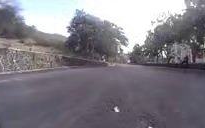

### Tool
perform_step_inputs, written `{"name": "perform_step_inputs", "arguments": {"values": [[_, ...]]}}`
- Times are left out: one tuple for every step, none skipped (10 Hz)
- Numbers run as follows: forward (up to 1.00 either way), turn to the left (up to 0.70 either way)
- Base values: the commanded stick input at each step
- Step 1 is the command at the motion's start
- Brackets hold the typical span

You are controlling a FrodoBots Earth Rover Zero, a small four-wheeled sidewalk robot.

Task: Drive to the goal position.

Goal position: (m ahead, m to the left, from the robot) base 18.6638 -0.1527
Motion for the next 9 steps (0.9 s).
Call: {"name": "perform_step_inputs", "arguments": {"values": [[0.85, 0.00], [0.85, 0.00], [0.85, 0.00], [0.85, 0.00], [0.85, 0.00], [0.85, 0.00], [0.85, 0.00], [0.85, 0.00], [0.85, 0.00]]}}
